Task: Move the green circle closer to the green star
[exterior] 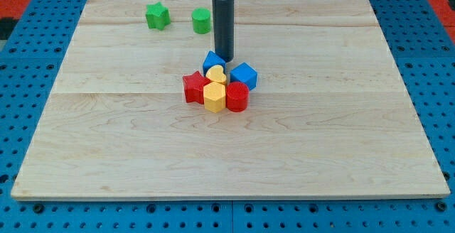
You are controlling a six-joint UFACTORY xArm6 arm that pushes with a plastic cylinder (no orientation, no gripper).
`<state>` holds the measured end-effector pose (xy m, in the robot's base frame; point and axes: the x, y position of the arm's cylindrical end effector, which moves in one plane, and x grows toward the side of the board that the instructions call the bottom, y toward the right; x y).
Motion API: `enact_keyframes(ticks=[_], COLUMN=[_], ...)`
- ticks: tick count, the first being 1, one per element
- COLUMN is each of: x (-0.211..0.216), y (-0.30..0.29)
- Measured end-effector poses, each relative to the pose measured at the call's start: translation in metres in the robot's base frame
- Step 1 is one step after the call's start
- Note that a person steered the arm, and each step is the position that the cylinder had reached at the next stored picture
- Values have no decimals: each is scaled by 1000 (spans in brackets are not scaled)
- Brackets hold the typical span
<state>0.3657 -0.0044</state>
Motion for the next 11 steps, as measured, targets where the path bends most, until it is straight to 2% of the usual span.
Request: enact_keyframes(ticks=[1,2,3,4,5,7,9,11], x=[-9,-25,-72,-84,-117,-119,-110,-119], y=[0,-30,-25,19,35,-12,-12,-66])
